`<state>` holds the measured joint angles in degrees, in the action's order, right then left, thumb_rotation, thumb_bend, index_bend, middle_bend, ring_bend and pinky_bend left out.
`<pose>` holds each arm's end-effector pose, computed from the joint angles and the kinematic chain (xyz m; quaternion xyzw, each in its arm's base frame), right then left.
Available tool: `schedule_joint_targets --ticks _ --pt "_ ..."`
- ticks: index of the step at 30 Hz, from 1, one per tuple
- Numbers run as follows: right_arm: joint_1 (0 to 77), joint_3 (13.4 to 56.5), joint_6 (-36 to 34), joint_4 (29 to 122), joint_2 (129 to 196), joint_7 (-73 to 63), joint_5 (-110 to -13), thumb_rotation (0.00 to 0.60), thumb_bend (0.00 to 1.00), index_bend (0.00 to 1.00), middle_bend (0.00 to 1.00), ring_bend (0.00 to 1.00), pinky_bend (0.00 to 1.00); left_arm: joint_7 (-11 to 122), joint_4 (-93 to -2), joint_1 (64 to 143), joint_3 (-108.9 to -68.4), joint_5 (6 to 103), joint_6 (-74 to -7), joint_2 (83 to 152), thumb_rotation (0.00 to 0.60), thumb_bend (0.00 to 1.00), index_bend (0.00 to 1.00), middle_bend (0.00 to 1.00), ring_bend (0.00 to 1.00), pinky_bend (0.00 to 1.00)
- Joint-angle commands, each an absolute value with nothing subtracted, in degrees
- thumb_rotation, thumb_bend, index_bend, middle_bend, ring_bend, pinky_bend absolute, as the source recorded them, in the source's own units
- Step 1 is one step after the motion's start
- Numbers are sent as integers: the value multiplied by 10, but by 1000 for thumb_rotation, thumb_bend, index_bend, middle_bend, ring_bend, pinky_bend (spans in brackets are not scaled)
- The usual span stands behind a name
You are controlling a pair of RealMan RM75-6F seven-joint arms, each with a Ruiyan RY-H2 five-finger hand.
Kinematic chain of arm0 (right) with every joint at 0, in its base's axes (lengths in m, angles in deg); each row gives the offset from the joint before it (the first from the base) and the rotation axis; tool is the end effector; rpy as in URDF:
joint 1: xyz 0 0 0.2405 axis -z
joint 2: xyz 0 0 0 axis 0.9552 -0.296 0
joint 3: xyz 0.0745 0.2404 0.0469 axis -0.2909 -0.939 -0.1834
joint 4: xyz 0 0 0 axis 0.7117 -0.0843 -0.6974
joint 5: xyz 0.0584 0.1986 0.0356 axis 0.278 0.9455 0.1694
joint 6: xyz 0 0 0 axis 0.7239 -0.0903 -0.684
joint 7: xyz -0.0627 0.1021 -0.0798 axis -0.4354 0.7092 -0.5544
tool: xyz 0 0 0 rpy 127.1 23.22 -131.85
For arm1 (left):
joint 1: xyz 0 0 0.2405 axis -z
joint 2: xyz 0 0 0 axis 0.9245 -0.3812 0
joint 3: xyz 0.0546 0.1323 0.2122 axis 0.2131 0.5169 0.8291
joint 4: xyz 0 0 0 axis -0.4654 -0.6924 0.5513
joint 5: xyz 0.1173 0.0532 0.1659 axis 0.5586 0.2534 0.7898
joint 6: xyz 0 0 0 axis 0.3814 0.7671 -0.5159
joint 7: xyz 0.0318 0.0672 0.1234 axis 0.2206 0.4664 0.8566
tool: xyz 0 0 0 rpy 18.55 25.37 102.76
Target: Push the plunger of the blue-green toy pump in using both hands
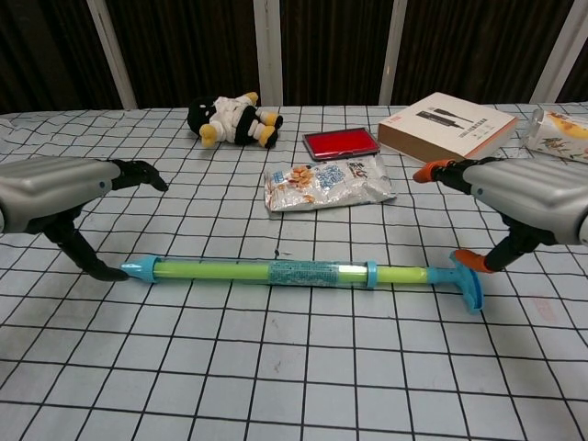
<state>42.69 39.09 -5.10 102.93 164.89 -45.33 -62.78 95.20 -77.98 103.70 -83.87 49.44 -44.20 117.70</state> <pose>-0.1674 -0.2679 0.0058 0.7319 -0.3613 0.3275 0.4760 -0.1639 0.2767 0.0037 -0.7498 -0.3669 -0.2933 0.4660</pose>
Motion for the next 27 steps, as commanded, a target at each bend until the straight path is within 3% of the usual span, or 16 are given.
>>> schedule_joint_targets --ticks 1,7,17,27 --pt "438 393 -63 1038 1628 -440 -630 600 428 0 0 0 0 938 -798 1025 -832 507 -454 1157 600 187 130 0 0 0" --pt "465 406 -88 1033 1574 -401 -660 600 426 0 0 0 0 917 -816 993 -811 557 -496 1111 600 182 127 0 0 0" --pt "561 461 -196 964 1476 -244 -776 600 425 0 0 0 0 801 -787 889 -748 706 -626 1038 600 165 71 0 0 0" --pt "647 478 -315 904 1439 -102 -843 600 425 0 0 0 0 689 -743 796 -716 771 -722 1005 600 165 53 0 0 0"
